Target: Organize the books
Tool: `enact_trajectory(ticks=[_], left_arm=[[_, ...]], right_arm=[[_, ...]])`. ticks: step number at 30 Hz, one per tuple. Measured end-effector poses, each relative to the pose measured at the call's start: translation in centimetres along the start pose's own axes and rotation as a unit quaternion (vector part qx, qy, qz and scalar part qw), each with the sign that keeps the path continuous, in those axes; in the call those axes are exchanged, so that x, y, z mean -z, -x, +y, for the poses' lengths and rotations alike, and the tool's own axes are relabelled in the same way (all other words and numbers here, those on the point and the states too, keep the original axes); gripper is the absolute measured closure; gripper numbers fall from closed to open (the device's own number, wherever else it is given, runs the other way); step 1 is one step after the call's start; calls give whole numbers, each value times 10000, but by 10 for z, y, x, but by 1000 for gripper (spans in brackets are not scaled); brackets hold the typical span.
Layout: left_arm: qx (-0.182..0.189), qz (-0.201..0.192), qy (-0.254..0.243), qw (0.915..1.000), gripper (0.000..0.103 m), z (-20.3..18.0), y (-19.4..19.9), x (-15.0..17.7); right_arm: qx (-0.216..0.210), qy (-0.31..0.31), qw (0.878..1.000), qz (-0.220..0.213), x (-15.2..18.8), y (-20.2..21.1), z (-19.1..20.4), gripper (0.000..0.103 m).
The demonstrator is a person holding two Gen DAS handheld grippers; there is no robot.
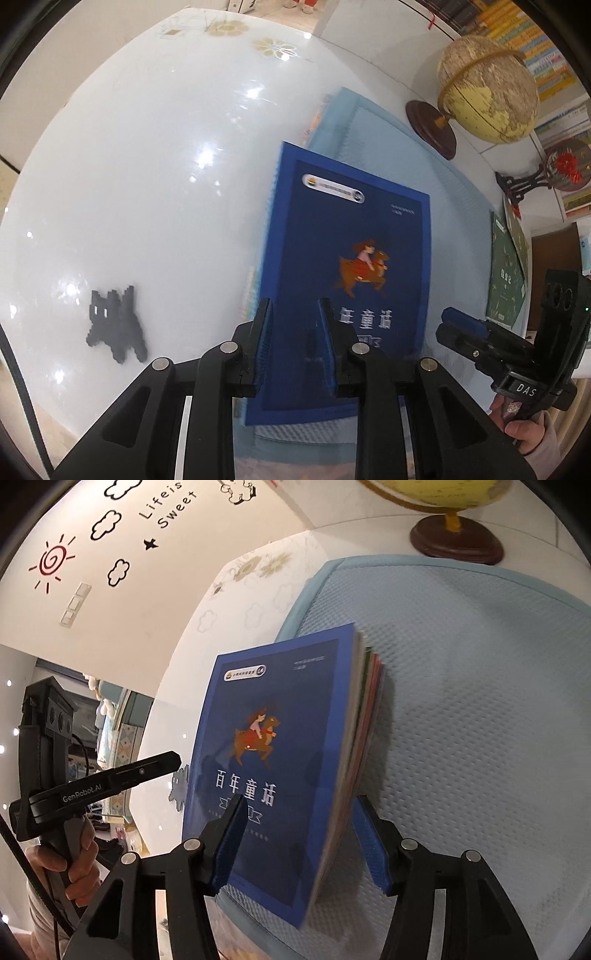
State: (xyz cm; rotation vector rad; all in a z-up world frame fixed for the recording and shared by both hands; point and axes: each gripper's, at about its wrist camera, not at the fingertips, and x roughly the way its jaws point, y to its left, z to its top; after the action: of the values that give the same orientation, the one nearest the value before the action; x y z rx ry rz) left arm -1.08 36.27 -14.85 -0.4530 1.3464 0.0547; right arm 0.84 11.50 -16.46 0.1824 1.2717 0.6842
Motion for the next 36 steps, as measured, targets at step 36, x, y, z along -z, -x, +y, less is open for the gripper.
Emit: enact_trajectory(ticks=[36], left_arm=[[239, 318, -1510, 9877, 81, -380, -133, 18]], right_arm=[[795, -1374, 9810, -1112, 44, 241, -330, 46]])
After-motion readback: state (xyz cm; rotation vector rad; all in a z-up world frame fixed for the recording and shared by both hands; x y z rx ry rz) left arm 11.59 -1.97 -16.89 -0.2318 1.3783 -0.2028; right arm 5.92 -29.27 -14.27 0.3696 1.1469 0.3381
